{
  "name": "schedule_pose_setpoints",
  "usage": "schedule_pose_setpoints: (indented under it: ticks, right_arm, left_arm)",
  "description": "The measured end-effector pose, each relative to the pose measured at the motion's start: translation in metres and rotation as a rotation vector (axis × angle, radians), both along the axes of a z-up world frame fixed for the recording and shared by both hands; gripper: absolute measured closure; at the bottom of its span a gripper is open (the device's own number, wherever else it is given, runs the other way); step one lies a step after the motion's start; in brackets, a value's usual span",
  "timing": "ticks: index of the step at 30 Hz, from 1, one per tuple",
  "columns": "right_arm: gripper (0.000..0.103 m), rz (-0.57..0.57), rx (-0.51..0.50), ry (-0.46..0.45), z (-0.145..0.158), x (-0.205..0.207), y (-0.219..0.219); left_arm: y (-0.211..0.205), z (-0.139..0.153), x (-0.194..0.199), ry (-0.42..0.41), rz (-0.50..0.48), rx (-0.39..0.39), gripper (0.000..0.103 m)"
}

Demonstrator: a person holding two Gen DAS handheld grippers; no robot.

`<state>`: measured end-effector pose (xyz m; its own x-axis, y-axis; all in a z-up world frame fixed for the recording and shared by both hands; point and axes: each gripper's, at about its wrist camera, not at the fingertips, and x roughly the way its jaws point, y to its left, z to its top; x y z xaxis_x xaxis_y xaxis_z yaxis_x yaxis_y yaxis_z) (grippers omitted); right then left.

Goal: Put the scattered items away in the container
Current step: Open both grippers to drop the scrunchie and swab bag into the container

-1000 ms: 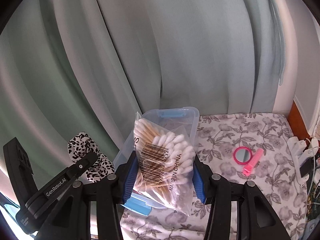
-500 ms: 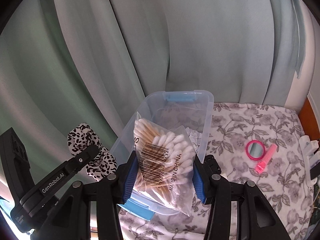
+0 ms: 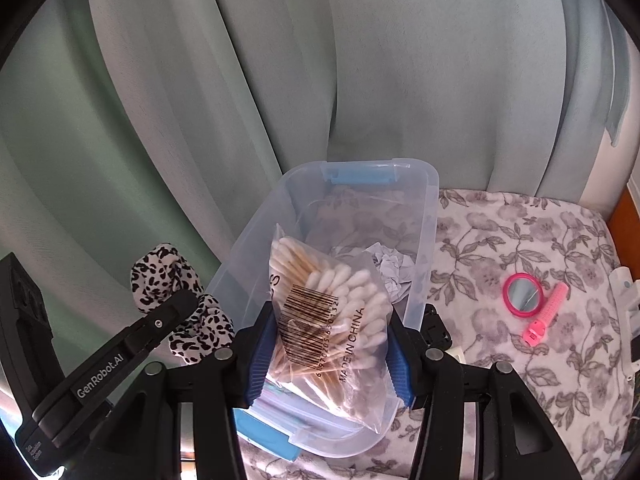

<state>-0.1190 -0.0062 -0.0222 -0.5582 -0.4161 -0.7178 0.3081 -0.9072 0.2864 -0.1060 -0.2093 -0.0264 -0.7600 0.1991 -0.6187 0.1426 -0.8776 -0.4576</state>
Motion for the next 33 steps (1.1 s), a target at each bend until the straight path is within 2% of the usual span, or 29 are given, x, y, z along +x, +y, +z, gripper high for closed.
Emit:
schedule_pose_setpoints:
  ticks: [5, 8, 10, 16, 20, 22, 29, 33]
  right_arm:
    - [0.049, 0.013, 0.005, 0.003, -0.001, -0.002, -0.005]
    - [0.049, 0.018, 0.003, 0.011, -0.001, -0.005, -0.007]
    - [0.049, 0.028, 0.001, 0.015, -0.001, -0.007, -0.009]
    - [0.043, 0.033, 0.009, 0.015, -0.004, -0.007, -0.011]
    - [0.042, 0.031, 0.010, 0.012, -0.003, -0.006, -0.010]
    - [0.042, 0.028, 0.008, 0.011, -0.002, -0.005, -0.008]
    - [0.041, 0.020, 0.003, 0.015, 0.005, 0.000, -0.004]
    - [0.040, 0.013, -0.003, 0.025, 0.012, 0.006, 0.001]
  left_arm:
    - [0.002, -0.002, 0.000, -0.011, 0.005, -0.006, 0.081]
    - [0.003, -0.001, 0.000, -0.013, 0.006, -0.007, 0.072]
    - [0.002, -0.003, -0.014, -0.011, 0.005, -0.010, 0.063]
    - [0.000, -0.005, -0.015, 0.001, -0.009, -0.010, 0.045]
    - [0.003, -0.005, -0.019, -0.003, -0.010, -0.009, 0.042]
    - [0.004, -0.005, -0.022, -0.003, -0.009, -0.008, 0.034]
    - [0.004, 0.008, -0.010, 0.009, -0.007, -0.013, 0.031]
    - [0.006, 0.023, 0.005, 0.021, -0.004, -0.022, 0.026]
